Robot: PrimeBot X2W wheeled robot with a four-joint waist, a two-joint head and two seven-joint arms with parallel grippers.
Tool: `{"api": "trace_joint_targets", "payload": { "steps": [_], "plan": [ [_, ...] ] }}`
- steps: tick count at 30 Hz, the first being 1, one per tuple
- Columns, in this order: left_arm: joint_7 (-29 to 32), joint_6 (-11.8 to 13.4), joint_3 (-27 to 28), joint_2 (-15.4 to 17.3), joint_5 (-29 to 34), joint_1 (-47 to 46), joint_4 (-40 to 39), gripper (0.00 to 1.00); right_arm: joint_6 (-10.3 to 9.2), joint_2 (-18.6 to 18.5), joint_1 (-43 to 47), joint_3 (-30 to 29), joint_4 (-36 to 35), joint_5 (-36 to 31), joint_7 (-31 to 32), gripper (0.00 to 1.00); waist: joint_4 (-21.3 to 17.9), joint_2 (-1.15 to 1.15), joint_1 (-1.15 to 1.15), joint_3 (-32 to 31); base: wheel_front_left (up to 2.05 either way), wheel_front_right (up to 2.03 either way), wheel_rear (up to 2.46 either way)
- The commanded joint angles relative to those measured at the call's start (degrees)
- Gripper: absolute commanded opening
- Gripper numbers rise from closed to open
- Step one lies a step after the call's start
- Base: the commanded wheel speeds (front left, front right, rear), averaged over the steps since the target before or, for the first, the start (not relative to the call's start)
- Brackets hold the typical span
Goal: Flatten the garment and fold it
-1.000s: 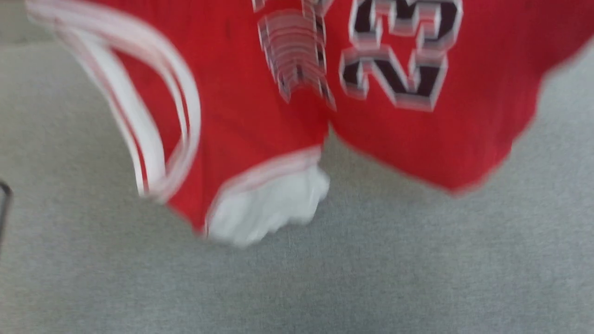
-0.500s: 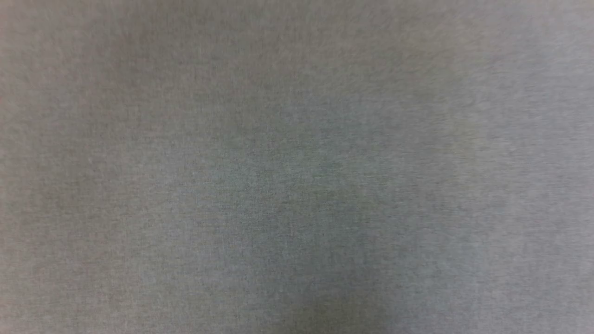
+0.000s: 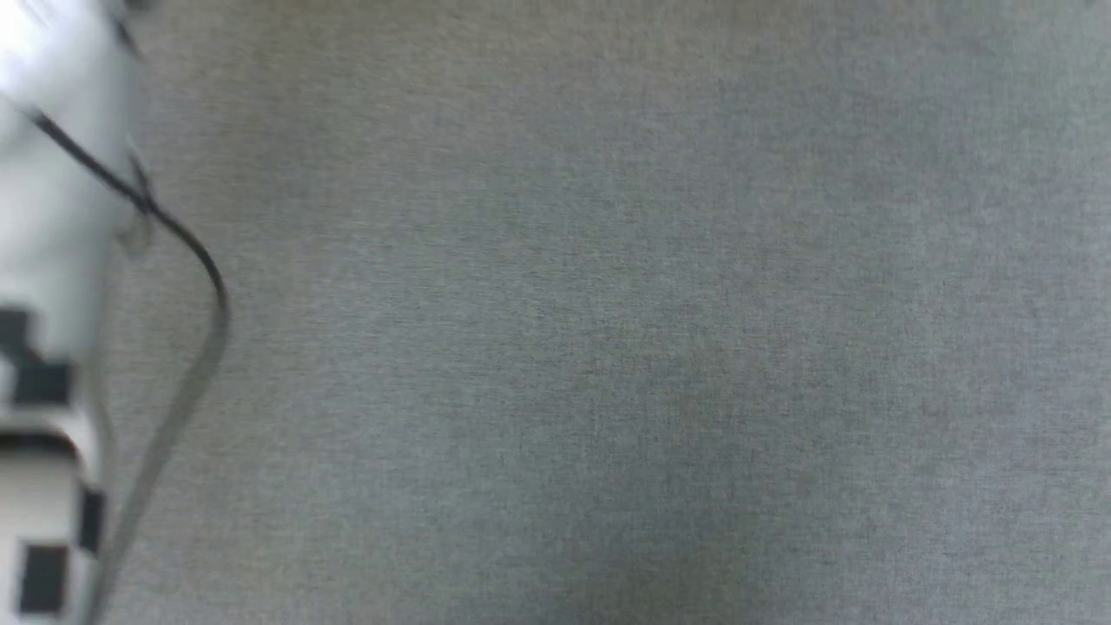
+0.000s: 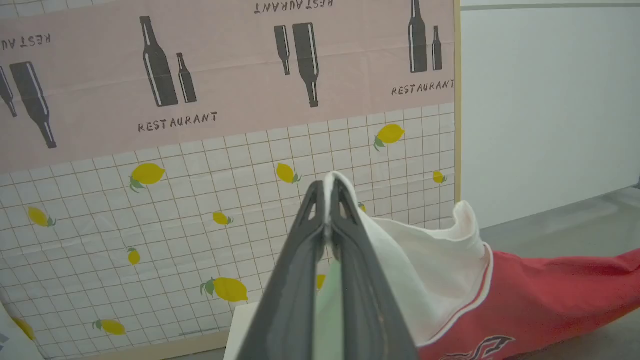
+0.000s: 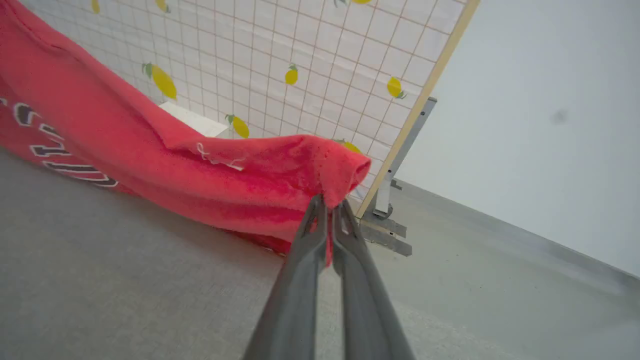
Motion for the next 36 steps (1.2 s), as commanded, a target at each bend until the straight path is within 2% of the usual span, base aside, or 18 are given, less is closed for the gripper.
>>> {"api": "trace_joint_targets", "payload": {
  "steps": [1, 5, 8, 12, 17, 22, 26, 36],
  "plan": [
    [-0.48, -0.27, 0.23, -0.43, -0.30, 4.52, -1.34, 0.00, -0.11, -0.15, 2.71, 2.61, 0.02, 0.60, -0.66, 0.00, 1.34, 0.00, -0.01, -3.52, 0.00, 0.00, 0.00],
    [-0.50, -0.45, 1.25, -0.60, -1.02, 20.49, -5.79, 0.00, -0.11, -1.92, 11.32, 10.59, -0.73, 4.17, -1.97, 0.00, 2.72, 0.00, -0.01, -8.61, 0.00, 0.00, 0.00],
    [-0.51, -0.82, 1.10, 0.55, -1.63, 30.90, -7.67, 0.00, -0.11, -4.13, 17.25, 14.97, -1.86, 6.84, -2.19, 0.00, 3.32, 0.00, -0.01, -12.38, 0.00, 0.00, 0.00],
    [0.74, -1.41, -0.09, 3.36, -3.12, 43.51, -10.31, 0.00, -0.11, -7.50, 25.27, 18.54, -3.67, 10.85, -1.62, 0.00, 4.04, 0.00, -0.01, -17.51, 0.00, 0.00, 0.00],
    [6.84, -0.88, -0.90, 8.27, -5.85, 57.70, -16.82, 0.00, -0.11, -11.22, 34.11, 21.41, -7.19, 15.87, 0.81, 0.00, 4.17, 0.00, -0.01, -23.21, 0.00, 0.00, 0.00],
    [13.76, -1.49, -3.14, 11.63, -9.45, 69.30, -24.41, 0.00, -0.11, -14.28, 42.29, 21.41, -10.42, 20.85, 5.07, 0.00, 4.23, 0.00, -0.01, -28.32, 0.00, 0.00, 0.00],
    [18.01, -0.59, -4.63, 13.02, -12.45, 77.36, -30.12, 0.00, -0.11, -16.45, 49.36, 20.16, -13.53, 24.58, 9.38, 0.00, 3.70, 0.00, -0.01, -31.77, 0.00, 0.00, 0.00],
    [21.70, 2.40, -5.18, 16.05, -18.38, 92.17, -39.27, 0.00, -0.11, -19.19, 66.79, 13.87, -22.97, 30.72, 17.34, 0.00, 2.31, 0.00, -0.01, -35.93, 0.00, 0.00, 0.00]
  ]
}}
